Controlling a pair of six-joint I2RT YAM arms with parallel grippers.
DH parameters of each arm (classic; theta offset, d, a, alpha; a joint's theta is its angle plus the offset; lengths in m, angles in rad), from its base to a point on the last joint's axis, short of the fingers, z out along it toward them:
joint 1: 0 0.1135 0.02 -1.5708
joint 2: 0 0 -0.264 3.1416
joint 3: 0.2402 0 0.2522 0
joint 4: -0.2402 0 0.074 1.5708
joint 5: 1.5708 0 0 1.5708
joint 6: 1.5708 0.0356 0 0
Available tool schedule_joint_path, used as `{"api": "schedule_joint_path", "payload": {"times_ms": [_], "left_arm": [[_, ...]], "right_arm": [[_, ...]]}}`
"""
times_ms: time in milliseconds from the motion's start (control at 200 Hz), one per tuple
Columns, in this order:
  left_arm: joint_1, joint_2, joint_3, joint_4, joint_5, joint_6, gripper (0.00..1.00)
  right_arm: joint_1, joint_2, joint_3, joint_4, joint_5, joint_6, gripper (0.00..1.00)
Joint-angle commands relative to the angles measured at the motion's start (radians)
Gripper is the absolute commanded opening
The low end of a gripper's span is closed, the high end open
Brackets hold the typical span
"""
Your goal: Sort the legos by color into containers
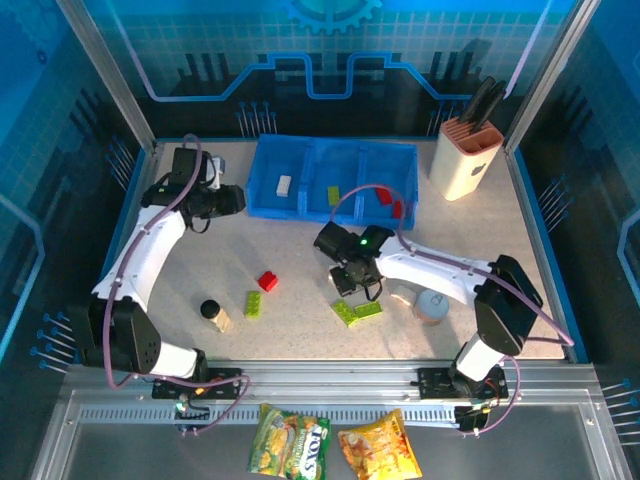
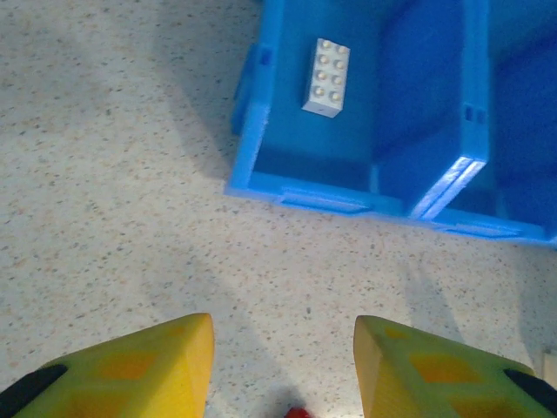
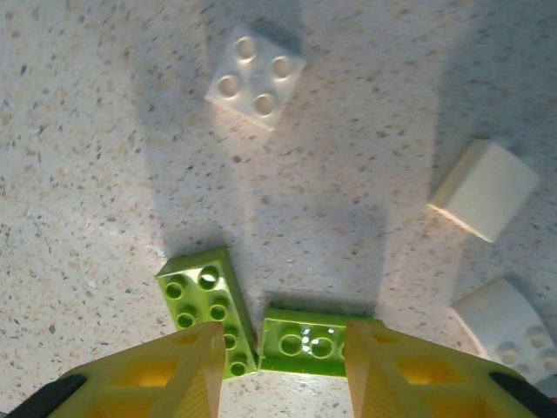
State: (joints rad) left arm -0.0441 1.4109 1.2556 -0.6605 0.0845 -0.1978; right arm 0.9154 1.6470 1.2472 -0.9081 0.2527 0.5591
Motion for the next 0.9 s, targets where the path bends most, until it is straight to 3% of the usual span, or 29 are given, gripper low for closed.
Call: {"api": "schedule_joint_path", "payload": {"times_ms": [0,395,895], "left_arm": [[0.028,-0.040,-0.045,0.006,0.044,0.048,0.47],[0.059,-0.052,-0.133,0.108,0.095,0.047,0.46],[0.068,-0.052,-0.137,0.117,0.106,0.044,0.46]], "right_arm": [[0.036,0.055,0.031,-0.045,-0.009,-0.031,0.43],[0.083,0.212,0.072,-0.059,-0.056,-0.093,0.49],[0.088,0.273,0.080,-0.054,-0.076,-0.092,0.50]]}}
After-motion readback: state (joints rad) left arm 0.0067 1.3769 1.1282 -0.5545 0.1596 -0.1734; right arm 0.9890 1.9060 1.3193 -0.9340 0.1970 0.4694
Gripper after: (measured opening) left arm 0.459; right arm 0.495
